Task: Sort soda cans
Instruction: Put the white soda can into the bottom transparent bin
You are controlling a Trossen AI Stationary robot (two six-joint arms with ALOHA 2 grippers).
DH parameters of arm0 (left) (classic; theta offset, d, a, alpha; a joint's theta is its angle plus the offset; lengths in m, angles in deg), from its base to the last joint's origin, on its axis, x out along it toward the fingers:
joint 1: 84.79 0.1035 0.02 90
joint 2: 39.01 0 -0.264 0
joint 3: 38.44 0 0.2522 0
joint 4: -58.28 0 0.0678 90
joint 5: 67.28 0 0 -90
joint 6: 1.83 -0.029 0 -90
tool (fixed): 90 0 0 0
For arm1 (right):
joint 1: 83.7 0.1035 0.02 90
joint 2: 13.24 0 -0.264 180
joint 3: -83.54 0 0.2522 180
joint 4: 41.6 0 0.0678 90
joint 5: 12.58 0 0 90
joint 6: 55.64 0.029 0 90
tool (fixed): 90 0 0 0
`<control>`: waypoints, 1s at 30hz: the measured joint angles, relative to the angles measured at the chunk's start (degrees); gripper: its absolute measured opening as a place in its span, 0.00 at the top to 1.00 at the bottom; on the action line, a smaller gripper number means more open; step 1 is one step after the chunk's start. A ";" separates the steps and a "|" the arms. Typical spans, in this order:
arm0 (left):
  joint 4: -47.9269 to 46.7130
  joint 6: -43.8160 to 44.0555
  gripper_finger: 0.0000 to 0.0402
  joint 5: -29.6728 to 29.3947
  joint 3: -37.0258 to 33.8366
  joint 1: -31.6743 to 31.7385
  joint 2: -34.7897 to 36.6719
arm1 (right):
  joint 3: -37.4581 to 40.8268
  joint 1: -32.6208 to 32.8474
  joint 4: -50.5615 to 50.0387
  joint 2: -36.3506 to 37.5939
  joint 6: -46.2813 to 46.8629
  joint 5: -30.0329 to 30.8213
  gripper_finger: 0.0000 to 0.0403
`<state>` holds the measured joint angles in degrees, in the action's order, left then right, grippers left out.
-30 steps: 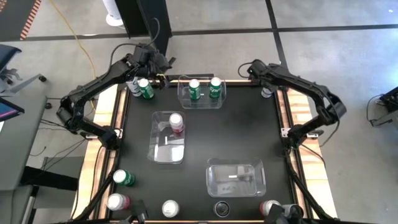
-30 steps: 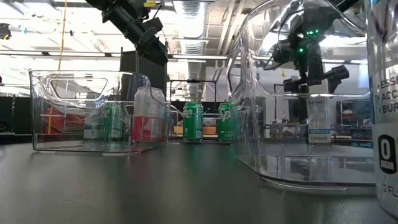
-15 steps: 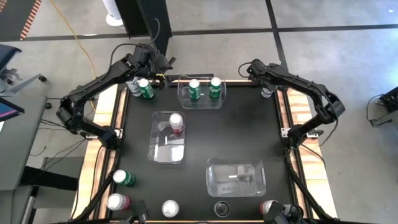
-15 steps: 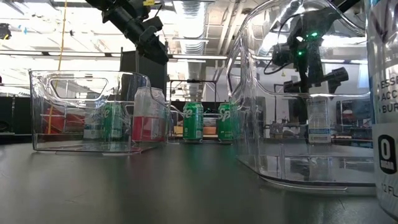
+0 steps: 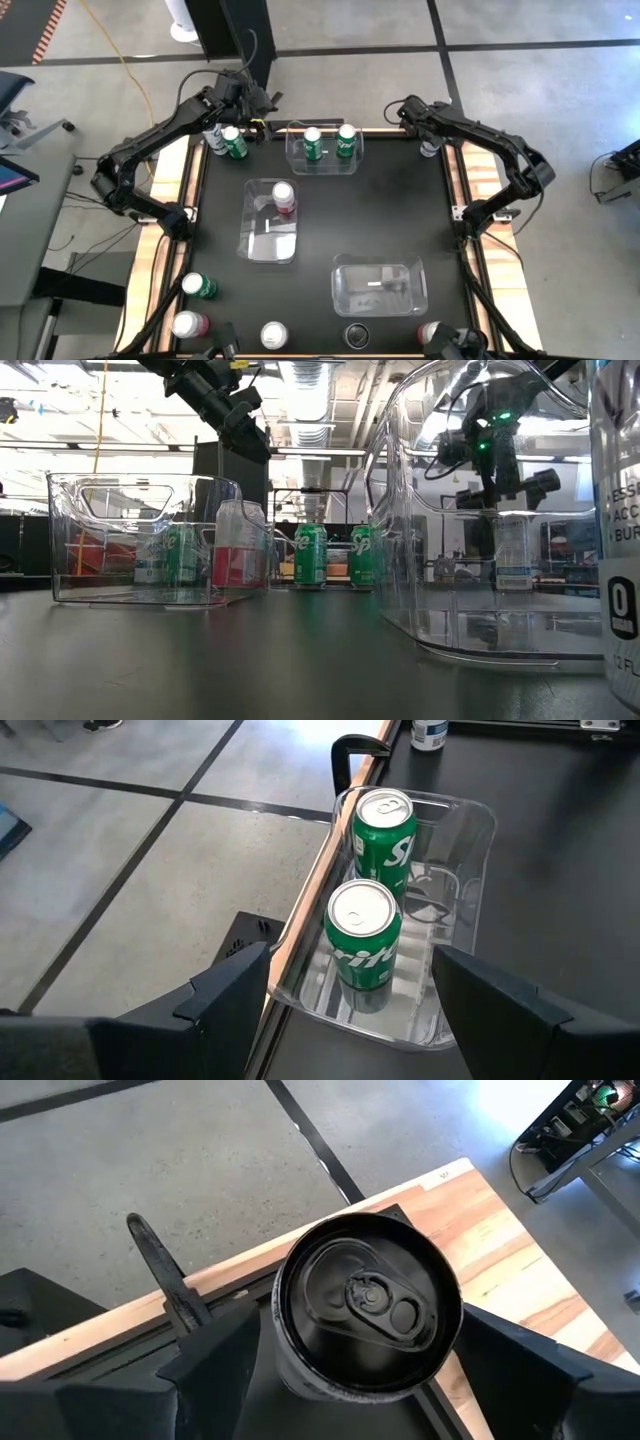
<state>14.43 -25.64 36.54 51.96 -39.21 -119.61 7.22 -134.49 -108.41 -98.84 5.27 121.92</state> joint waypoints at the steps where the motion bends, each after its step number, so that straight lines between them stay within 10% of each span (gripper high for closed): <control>1: 0.00 0.00 0.31 0.00 0.00 0.00 0.00 | 0.25 0.00 0.10 0.00 -0.18 0.28 0.15; 30: 0.02 0.09 0.31 0.02 0.00 0.00 0.02 | 2.94 0.50 4.21 0.00 -0.97 4.80 0.15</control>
<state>14.46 -25.54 36.56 51.96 -39.21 -119.58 10.16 -133.98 -104.20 -98.84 4.30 126.72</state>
